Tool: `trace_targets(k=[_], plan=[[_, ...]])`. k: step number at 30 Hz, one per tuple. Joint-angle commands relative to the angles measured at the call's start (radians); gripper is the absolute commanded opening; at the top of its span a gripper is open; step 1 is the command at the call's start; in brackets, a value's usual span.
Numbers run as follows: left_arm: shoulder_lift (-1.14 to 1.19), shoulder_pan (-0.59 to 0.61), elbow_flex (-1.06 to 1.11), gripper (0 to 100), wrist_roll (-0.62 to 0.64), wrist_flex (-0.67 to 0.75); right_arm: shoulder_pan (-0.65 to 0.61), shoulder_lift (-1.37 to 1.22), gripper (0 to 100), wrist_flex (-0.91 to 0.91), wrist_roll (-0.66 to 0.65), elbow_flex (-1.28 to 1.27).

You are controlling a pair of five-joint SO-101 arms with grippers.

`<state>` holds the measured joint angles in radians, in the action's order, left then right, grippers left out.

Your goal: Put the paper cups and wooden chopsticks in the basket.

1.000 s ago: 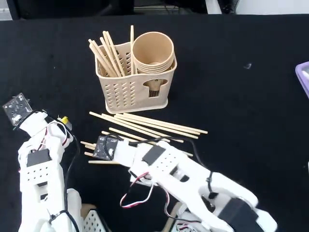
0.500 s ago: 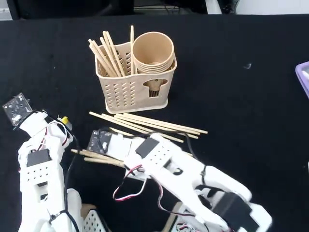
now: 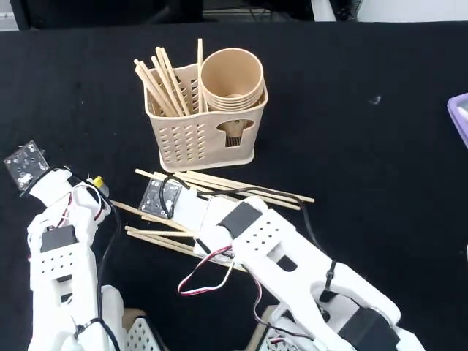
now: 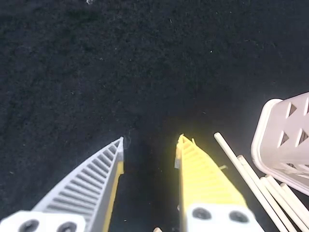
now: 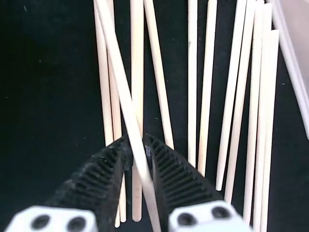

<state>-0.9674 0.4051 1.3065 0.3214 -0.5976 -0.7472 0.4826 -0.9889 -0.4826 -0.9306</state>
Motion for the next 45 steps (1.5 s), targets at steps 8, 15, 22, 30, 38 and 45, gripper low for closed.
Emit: trace_targets(k=[8,15,22,30,38,45], plan=[[-0.018,0.002,-0.013,18,0.005,0.017,0.055,-0.025,1.1,0.029,-0.008,-0.048],[-0.018,0.002,-0.013,18,0.005,0.017,0.055,-0.153,9.1,0.032,-0.061,-0.061],[-0.018,0.002,-0.015,18,0.005,0.017,-0.072,-0.189,13.3,0.038,-0.023,-0.015],[-0.018,0.002,-0.013,18,0.005,0.017,-0.086,-0.213,13.0,0.141,-0.014,0.016],[-0.018,0.002,-0.013,18,0.005,0.017,-0.084,-0.386,12.8,0.167,-0.014,0.091],[-0.018,0.002,-0.013,18,0.005,0.017,-0.084,-0.372,1.5,0.129,-0.014,0.130]])
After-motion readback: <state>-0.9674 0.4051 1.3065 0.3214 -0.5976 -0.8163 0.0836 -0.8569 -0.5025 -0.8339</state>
